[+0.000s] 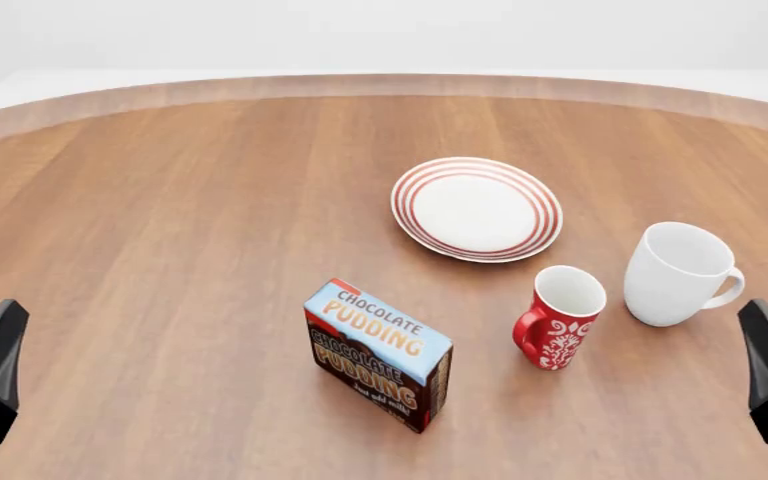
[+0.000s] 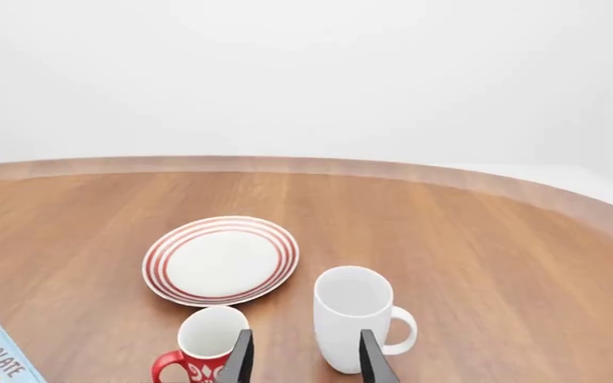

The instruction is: Put the chocolate pudding to the right of the plate.

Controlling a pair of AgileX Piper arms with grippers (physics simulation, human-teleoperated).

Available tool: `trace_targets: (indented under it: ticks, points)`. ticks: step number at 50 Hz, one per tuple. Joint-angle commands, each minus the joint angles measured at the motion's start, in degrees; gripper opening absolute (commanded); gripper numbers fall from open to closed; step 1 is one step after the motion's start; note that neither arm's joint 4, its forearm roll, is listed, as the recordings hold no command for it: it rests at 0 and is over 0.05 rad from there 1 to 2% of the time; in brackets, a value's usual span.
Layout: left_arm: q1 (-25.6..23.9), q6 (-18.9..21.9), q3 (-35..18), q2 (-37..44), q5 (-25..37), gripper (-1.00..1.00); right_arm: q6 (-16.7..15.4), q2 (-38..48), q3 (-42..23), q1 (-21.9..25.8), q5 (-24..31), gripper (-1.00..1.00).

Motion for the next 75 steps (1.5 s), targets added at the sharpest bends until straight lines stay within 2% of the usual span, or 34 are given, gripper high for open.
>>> trace_targets:
  ticks: [1,6,9,10,11,13,14,15,17,20,24,31,32,39,44,45,46,50,52,58,61,62,65,68,71,75]
  points:
    - [0.0,0.0,0.0,0.0,0.0,1.0,-0.54,0.48,-0.1,0.79,-0.29,1.0]
    - [0.0,0.0,0.0,0.0,0.0,1.0,-0.8,1.11,-0.03,1.06,-0.7,1.0]
    - [0.0,0.0,0.0,0.0,0.0,1.0,-1.02,4.3,0.01,1.02,-3.8,1.0]
    - [0.0,0.0,0.0,0.0,0.0,1.0,-1.12,5.95,0.0,1.19,-5.22,1.0]
    - [0.0,0.0,0.0,0.0,0.0,1.0,-2.79,11.45,-0.71,1.89,-8.24,1.0]
    - [0.0,0.0,0.0,0.0,0.0,1.0,-1.72,15.02,-3.49,2.08,-8.57,1.0]
    - [0.0,0.0,0.0,0.0,0.0,1.0,-1.93,16.53,-5.65,2.11,-7.97,1.0]
    - [0.0,0.0,0.0,0.0,0.0,1.0,-3.43,19.52,-8.46,3.13,-7.94,1.0]
    - [0.0,0.0,0.0,0.0,0.0,1.0,-2.05,21.89,-14.16,4.13,-5.25,1.0]
    - [0.0,0.0,0.0,0.0,0.0,1.0,-1.79,26.82,-21.84,8.85,-1.38,1.0]
    - [0.0,0.0,0.0,0.0,0.0,1.0,-3.05,32.6,-30.3,13.84,3.55,1.0]
    - [0.0,0.0,0.0,0.0,0.0,1.0,-7.67,43.7,-40.14,17.81,8.49,1.0]
    - [0.0,0.0,0.0,0.0,0.0,1.0,-8.44,45.69,-40.59,18.37,8.85,1.0]
    - [0.0,0.0,0.0,0.0,0.0,1.0,-6.39,53.94,-46.28,22.28,13.04,1.0]
    - [0.0,0.0,0.0,0.0,0.0,1.0,-7.87,59.31,-50.19,25.13,15.38,1.0]
    - [0.0,0.0,0.0,0.0,0.0,1.0,-6.5,60.18,-51.12,25.88,15.97,1.0]
    - [0.0,0.0,0.0,0.0,0.0,1.0,-6.48,61.05,-51.63,25.6,16.78,1.0]
    - [0.0,0.0,0.0,0.0,0.0,1.0,-3.9,64.17,-54.83,31.41,19.58,1.0]
    - [0.0,0.0,0.0,0.0,0.0,1.0,-4.1,65.96,-55.89,32.93,20.38,1.0]
    - [0.0,0.0,0.0,0.0,0.0,1.0,-4.69,67.38,-56.99,34.9,23.56,1.0]
    - [0.0,0.0,0.0,0.0,0.0,1.0,-4.1,69.7,-59.33,36.83,23.9,1.0]
    - [0.0,0.0,0.0,0.0,0.0,1.0,-2.91,70.02,-59.72,38.49,24.57,1.0]
    - [0.0,0.0,0.0,0.0,0.0,1.0,-2.8,71.05,-60.64,39.98,25.35,1.0]
    - [0.0,0.0,0.0,0.0,0.0,1.0,-2.86,71.58,-60.83,43.13,26.19,1.0]
    - [0.0,0.0,0.0,0.0,0.0,1.0,-1.5,72.65,-60.25,45.99,26.19,1.0]
    - [0.0,0.0,0.0,0.0,0.0,1.0,-1.2,72.67,-59.75,46.6,26.35,1.0]
